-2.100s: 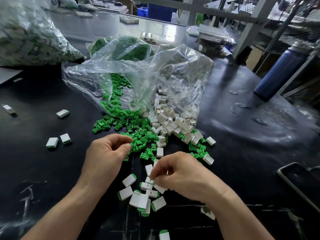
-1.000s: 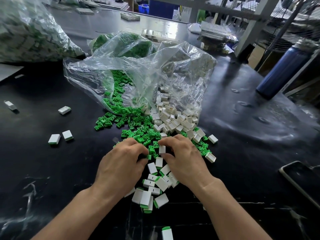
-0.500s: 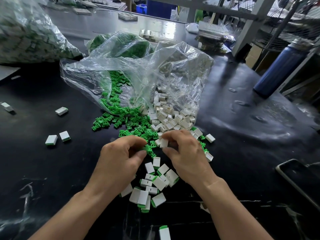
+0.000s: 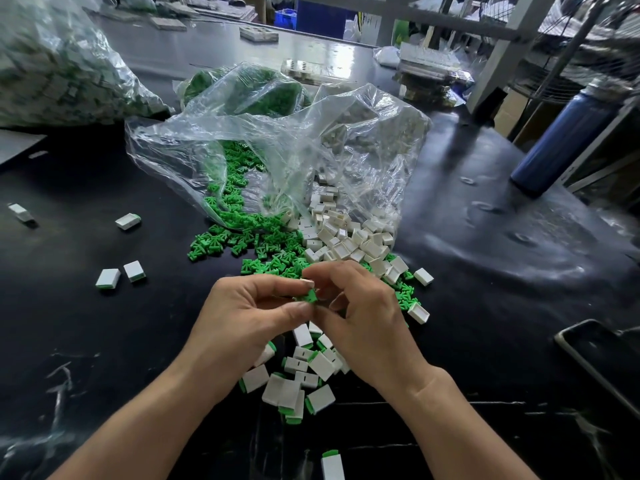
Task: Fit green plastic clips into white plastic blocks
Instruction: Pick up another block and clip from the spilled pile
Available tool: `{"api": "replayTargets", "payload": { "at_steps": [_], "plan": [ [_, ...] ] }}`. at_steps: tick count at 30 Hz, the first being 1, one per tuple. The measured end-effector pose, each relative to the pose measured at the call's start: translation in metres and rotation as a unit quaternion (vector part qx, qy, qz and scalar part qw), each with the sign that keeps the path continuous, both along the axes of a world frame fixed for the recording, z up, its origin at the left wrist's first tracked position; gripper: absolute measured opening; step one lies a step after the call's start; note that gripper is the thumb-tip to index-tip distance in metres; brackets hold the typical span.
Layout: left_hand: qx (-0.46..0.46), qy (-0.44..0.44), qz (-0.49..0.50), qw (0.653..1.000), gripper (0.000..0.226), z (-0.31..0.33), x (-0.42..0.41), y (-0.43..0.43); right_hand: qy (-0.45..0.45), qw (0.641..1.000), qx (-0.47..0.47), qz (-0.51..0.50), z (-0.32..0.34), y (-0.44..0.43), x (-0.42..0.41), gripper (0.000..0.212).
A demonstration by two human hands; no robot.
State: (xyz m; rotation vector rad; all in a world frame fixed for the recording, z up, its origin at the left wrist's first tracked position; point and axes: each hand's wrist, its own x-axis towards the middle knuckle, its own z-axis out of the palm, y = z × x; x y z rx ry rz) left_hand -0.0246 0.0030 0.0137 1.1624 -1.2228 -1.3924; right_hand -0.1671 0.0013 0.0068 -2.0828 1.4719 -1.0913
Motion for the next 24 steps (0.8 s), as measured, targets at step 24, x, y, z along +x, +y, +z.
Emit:
{"api": "replayTargets", "payload": {
  "at_steps": [24],
  "plan": [
    [0.013, 0.037, 0.025, 0.999, 0.014, 0.0019, -0.0006, 0.0004, -0.025, 1.000, -0.002, 0.005, 0.0101, 0.0023, -0.0040, 0.021]
  ]
}}
